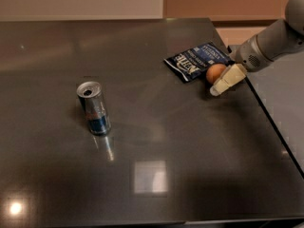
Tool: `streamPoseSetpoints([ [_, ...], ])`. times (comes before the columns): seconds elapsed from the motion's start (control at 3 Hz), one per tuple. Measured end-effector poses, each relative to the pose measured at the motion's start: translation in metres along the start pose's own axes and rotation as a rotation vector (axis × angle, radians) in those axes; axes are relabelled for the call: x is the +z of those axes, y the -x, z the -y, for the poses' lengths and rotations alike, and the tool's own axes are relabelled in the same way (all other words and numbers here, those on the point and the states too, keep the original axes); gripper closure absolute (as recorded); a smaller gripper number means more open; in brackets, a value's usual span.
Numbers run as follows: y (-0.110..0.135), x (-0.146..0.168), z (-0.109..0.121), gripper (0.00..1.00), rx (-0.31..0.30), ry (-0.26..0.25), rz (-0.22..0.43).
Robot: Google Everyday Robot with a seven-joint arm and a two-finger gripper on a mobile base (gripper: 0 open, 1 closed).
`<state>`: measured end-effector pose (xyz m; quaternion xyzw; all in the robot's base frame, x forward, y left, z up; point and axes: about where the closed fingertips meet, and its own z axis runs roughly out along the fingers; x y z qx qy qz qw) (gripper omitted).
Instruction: Move orange near blue chip bag
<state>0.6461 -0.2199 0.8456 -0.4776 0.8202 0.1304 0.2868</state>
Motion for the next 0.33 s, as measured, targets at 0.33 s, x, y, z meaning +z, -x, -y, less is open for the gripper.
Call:
streamPoseSetpoints([
  [0.33,0.0000,0.0001,0.0000,0.00,0.000,0.000,0.000],
])
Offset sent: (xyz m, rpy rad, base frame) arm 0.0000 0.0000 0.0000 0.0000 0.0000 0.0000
